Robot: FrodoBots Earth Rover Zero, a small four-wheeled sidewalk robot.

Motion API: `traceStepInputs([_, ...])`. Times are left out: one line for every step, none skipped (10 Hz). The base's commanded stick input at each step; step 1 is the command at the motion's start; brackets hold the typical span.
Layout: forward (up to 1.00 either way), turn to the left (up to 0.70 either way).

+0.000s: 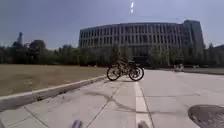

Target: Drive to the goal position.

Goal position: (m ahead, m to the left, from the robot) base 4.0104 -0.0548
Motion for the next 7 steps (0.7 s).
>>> traceStepInputs([0.0, -0.2])
traceStepInputs([0.0, 0.0])
traceStepInputs([0.0, 0.0])
traceStepInputs([0.0, 0.0])
traceStepInputs([0.0, 0.0])
traceStepInputs([0.21, 0.0])
traceStepInputs([0.85, 0.0])
